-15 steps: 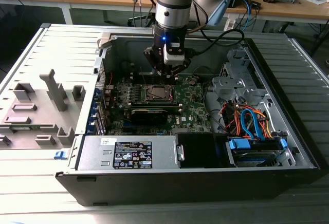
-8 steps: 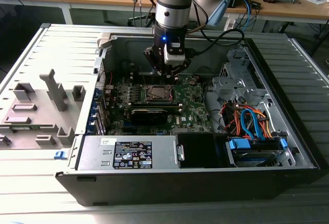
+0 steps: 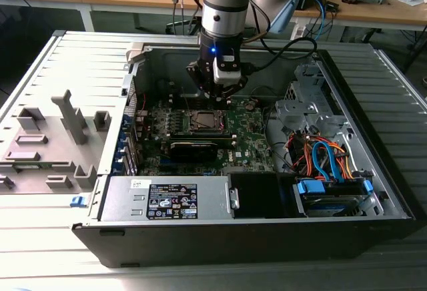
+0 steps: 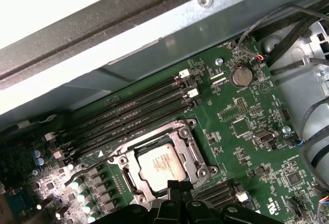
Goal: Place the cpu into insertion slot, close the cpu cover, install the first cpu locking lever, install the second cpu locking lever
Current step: 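Install the first cpu locking lever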
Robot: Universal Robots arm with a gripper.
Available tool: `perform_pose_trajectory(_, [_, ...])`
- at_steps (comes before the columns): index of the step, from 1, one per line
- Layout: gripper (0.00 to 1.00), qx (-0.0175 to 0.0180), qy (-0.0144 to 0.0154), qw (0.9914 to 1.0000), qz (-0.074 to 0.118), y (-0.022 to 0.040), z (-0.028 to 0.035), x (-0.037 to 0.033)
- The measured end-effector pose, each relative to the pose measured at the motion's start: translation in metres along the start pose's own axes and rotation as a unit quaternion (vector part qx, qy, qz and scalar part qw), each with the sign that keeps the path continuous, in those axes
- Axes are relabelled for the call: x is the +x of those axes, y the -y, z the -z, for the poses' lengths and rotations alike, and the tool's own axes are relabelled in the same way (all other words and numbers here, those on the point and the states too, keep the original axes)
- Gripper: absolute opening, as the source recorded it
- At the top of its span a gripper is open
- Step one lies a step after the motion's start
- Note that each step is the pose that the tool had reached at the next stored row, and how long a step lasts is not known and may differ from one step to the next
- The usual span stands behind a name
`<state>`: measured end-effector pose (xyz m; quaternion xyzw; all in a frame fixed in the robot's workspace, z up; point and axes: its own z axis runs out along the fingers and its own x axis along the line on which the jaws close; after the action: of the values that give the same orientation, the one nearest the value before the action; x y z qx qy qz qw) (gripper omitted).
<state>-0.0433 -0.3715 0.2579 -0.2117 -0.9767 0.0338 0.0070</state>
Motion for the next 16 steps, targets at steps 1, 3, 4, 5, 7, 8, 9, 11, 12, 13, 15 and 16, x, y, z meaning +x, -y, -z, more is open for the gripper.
perform_pose_trajectory(1, [0.11,0.0000,0.0000,1.00000,0.001,0.0000,0.0000,0.0000])
perform_pose_trajectory(3, [0.11,0.0000,0.0002,1.00000,0.003,0.0000,0.0000,0.0000])
perform_pose_trajectory(4, [0.11,0.0000,0.0002,0.99999,0.003,0.0000,0.0000,0.0000])
perform_pose_trajectory(5, [0.11,0.0000,0.0003,0.99999,0.004,0.0000,0.0000,0.0000])
perform_pose_trajectory(7, [0.11,0.0000,0.0004,0.99998,0.006,0.0000,0.0000,0.0000])
perform_pose_trajectory(8, [0.11,0.0000,0.0004,0.99998,0.006,0.0000,0.0000,0.0000])
perform_pose_trajectory(9, [0.11,0.0000,0.0005,0.99998,0.007,0.0000,0.0000,0.0000])
perform_pose_trajectory(11, [0.11,0.0000,0.0006,0.99997,0.008,0.0000,-0.0001,0.0000])
perform_pose_trajectory(12, [0.11,0.0000,0.0006,0.99996,0.009,0.0000,-0.0001,0.0000])
perform_pose_trajectory(13, [0.11,0.0000,0.0007,0.99996,0.009,0.0000,-0.0001,0.0000])
perform_pose_trajectory(15, [0.11,0.0000,0.0007,0.99994,0.010,0.0000,-0.0001,0.0000])
perform_pose_trajectory(16, [0.11,0.0000,0.0008,0.99994,0.011,0.0000,-0.0001,0.0000])
